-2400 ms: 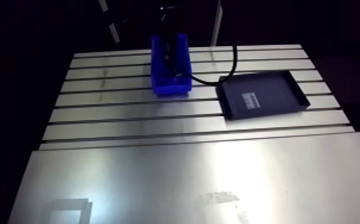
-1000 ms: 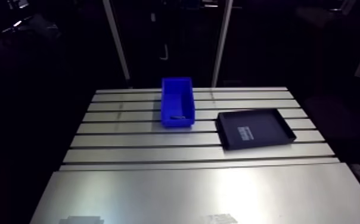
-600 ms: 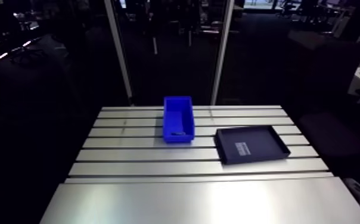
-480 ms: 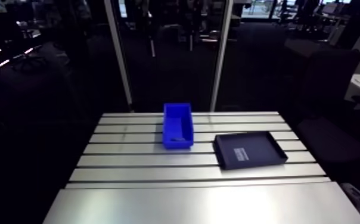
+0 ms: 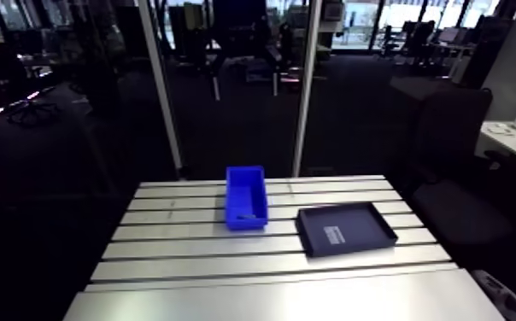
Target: Pick up the M10 bolt from the tray and put it into the blue bin.
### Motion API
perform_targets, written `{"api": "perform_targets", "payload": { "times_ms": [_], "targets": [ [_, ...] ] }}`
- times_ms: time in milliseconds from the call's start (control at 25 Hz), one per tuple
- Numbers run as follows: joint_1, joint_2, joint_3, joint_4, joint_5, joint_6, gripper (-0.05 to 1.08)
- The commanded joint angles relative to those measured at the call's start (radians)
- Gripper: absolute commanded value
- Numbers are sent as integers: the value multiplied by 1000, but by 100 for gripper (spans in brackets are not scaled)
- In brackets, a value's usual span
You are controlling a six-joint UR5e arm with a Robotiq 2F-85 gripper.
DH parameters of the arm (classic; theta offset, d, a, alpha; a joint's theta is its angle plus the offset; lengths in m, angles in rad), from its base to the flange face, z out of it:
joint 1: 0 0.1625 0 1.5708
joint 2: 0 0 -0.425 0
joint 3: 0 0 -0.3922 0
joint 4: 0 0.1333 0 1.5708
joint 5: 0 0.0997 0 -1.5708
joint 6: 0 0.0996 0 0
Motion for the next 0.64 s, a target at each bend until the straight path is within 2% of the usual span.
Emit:
{"api": "perform_targets", "payload": {
  "times_ms": [40,640],
  "targets": [
    [-25,-5,0,-1,-1,-5,1],
    [-23,-9,19,-7,1,-5,1]
  ]
}}
